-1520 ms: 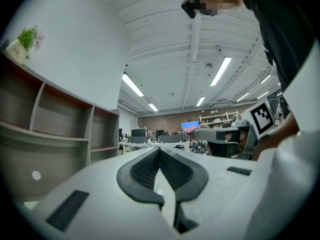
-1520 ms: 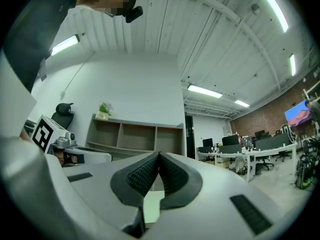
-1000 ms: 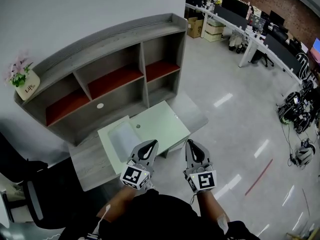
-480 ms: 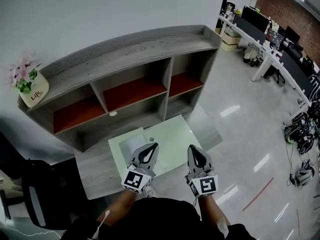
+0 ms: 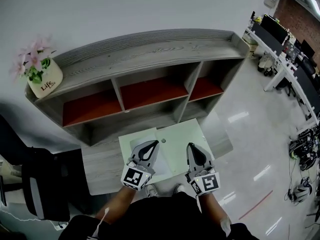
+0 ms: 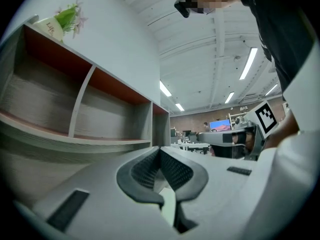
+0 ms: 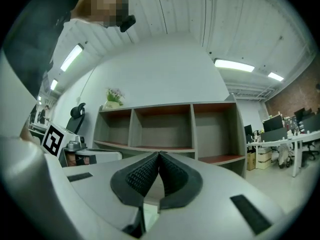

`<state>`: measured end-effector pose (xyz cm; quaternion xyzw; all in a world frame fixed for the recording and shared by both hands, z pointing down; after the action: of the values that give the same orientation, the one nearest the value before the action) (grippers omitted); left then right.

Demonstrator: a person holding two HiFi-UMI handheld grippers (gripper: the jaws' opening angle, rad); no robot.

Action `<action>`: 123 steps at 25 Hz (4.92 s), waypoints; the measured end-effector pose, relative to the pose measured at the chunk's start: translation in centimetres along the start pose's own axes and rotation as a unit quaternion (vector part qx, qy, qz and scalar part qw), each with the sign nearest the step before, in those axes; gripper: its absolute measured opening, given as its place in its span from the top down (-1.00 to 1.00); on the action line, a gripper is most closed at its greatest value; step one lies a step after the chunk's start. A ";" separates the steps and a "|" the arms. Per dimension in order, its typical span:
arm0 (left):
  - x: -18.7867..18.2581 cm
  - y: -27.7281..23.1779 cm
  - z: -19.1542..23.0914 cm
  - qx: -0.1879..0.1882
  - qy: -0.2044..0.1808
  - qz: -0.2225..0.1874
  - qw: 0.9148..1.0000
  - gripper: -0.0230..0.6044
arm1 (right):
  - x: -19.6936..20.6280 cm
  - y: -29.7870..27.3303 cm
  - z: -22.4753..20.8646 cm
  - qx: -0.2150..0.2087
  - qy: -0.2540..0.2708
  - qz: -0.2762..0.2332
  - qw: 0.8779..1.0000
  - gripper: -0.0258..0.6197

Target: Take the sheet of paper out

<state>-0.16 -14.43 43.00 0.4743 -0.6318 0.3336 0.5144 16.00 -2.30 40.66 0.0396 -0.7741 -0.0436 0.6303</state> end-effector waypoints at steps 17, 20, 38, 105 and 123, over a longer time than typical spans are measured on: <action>1.8 2.6 1.3 -0.119 0.008 0.065 0.991 0.90 | 2.7 -5.7 -0.3 -0.108 -0.017 0.065 0.992 0.85; 2.8 3.1 1.1 -0.133 0.015 0.084 0.987 0.90 | 3.3 -6.4 -0.2 -0.123 -0.026 0.079 0.989 0.85; 9.8 6.9 0.1 -0.201 0.077 0.173 0.961 0.90 | 15.4 -7.2 -2.1 -0.137 -0.084 0.248 0.955 0.85; 12.8 9.6 0.1 -0.242 0.107 0.213 0.941 0.90 | 30.9 -5.2 -2.5 -0.127 -0.236 0.607 0.748 0.84; 12.3 8.7 -0.7 -0.222 0.099 0.214 0.946 0.90 | 28.3 -4.2 -7.2 -0.088 -0.155 0.577 0.798 0.84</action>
<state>-8.38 -14.09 55.61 0.1665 -0.7224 0.3321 0.5832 17.38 -9.92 69.12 -0.4766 -0.7338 0.2546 0.4117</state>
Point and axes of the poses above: the fingertips, and each gripper's own axes: y backward along the fingers, z to its left, x out of its underside, the point moved 7 cm from there along y, backward along the fingers, and after that the axes turned 13 degrees about -y, right-handed, at the moved point
